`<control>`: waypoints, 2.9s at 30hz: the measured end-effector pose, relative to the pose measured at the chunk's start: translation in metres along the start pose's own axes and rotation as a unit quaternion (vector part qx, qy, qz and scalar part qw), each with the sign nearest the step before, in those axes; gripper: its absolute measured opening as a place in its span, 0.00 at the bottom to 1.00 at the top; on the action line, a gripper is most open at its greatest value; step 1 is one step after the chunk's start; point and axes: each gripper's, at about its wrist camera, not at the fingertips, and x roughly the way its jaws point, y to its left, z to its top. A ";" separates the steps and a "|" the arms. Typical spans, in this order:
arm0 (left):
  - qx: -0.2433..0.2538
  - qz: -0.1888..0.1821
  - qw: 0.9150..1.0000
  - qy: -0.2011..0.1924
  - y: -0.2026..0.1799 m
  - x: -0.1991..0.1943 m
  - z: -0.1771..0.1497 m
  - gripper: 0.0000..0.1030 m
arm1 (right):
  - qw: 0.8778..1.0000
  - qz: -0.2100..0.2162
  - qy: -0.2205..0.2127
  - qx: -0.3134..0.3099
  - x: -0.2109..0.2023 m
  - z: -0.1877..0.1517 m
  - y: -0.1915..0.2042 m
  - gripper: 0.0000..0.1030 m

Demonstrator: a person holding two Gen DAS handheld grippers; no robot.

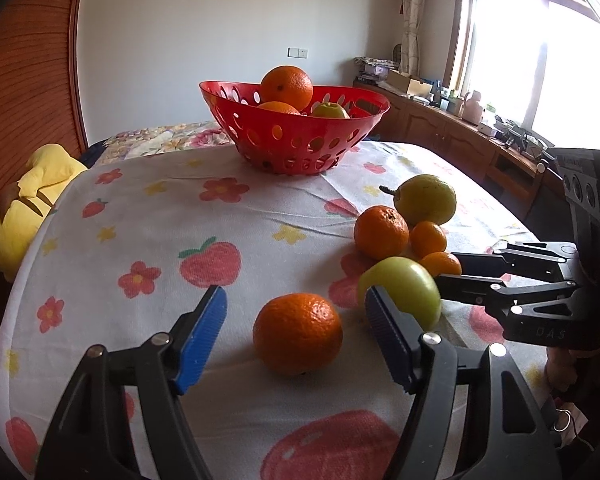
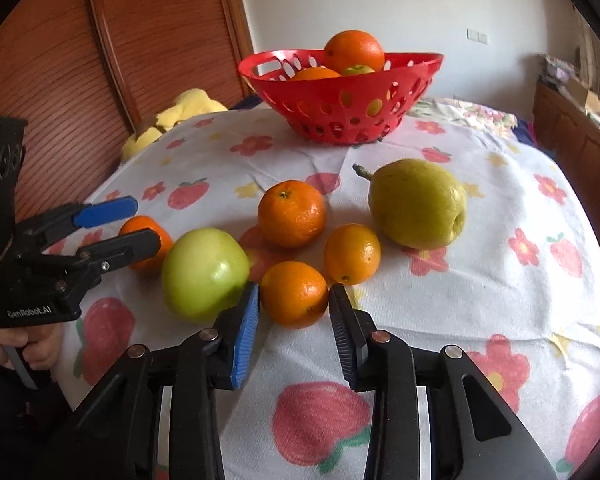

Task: Organize fruits
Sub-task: 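Grasp an orange with the left tool while the right tool grasps another orange, then carry both oranges over the red basket and open both tools to release them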

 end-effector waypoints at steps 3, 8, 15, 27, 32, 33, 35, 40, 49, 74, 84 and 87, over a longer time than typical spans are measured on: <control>-0.001 0.000 1.000 0.003 0.000 0.001 0.000 0.69 | 1.000 0.002 0.000 0.000 -0.001 -0.002 -0.002 0.34; 0.003 0.004 1.000 0.008 -0.001 0.003 0.000 0.69 | 1.000 -0.007 -0.011 0.002 -0.015 -0.003 -0.007 0.34; 0.007 0.007 1.000 0.013 -0.002 0.004 -0.001 0.69 | 0.999 -0.031 -0.009 -0.011 -0.014 -0.010 -0.008 0.34; 0.027 0.021 0.999 0.030 -0.009 0.008 -0.004 0.64 | 0.999 -0.024 -0.003 -0.021 -0.009 -0.010 -0.006 0.34; 0.025 0.026 0.999 0.037 -0.010 0.007 -0.009 0.44 | 1.000 -0.017 -0.004 -0.012 -0.008 -0.011 -0.010 0.34; 0.020 0.023 0.999 0.038 -0.008 0.006 -0.009 0.44 | 1.000 -0.017 -0.004 -0.013 -0.009 -0.011 -0.010 0.34; 0.014 0.016 0.999 0.039 -0.006 0.004 -0.009 0.43 | 1.000 -0.019 -0.004 -0.016 -0.008 -0.011 -0.009 0.34; 0.007 0.017 0.999 0.030 -0.002 -0.004 -0.007 0.43 | 1.000 -0.016 -0.004 -0.014 -0.010 -0.012 -0.010 0.34; 0.006 0.013 1.000 0.011 -0.002 -0.017 0.008 0.43 | 1.000 -0.016 -0.003 -0.017 -0.009 -0.012 -0.009 0.34; 0.047 0.011 0.997 -0.058 -0.017 -0.022 0.091 0.43 | 0.996 -0.035 -0.068 -0.055 -0.047 0.037 -0.006 0.33; 0.050 0.009 0.996 -0.068 -0.011 0.005 0.131 0.43 | 0.992 -0.044 -0.092 -0.076 -0.036 0.094 -0.024 0.33; 0.051 0.009 0.997 -0.065 -0.011 0.016 0.137 0.43 | 0.992 -0.040 -0.097 -0.071 -0.032 0.108 -0.033 0.33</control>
